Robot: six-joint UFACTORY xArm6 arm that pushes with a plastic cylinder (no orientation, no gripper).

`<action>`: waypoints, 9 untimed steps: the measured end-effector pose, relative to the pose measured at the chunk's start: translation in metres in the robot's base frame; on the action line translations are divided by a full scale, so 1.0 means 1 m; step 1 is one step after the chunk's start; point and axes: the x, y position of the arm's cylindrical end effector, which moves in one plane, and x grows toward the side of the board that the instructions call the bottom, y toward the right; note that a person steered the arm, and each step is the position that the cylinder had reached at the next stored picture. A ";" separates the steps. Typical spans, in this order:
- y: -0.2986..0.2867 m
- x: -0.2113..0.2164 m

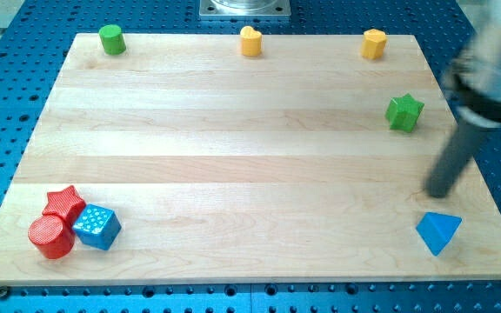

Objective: Move the triangle towards the cube

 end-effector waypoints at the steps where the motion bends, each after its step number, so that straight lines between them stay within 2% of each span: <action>1: 0.048 0.045; 2: 0.013 0.061; 4: -0.203 0.056; 5: -0.198 0.053; 6: -0.154 0.055; 7: -0.166 0.076; 8: -0.215 0.100; 9: -0.253 0.100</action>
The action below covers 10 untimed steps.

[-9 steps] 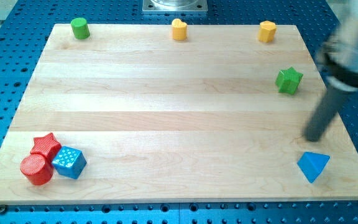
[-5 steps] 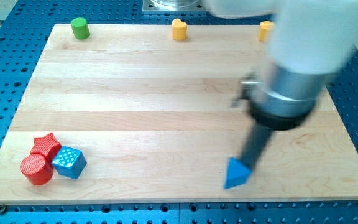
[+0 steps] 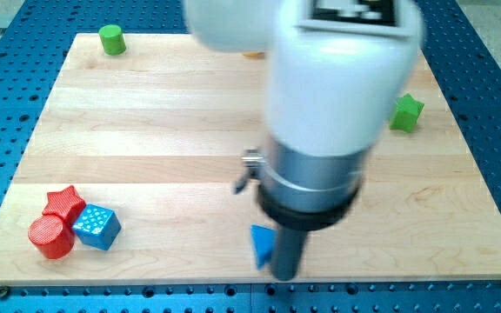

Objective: Move the triangle towards the cube

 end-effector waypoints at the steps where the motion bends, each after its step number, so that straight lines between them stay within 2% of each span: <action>1: -0.057 -0.020; 2: 0.001 -0.044; 3: 0.015 -0.065; 4: -0.076 -0.068; 5: -0.047 -0.062; 6: -0.023 -0.038; 8: -0.173 -0.032; 9: -0.179 -0.034; 10: -0.146 -0.035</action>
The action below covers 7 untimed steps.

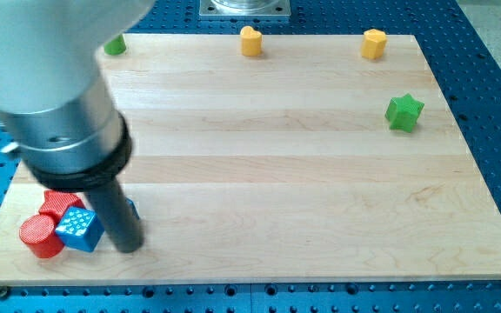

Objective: Move the triangle towards the cube

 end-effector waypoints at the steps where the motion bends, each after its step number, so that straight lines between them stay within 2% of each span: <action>1: 0.026 -0.011; 5: 0.031 -0.010; 6: 0.047 -0.003; 7: 0.102 -0.005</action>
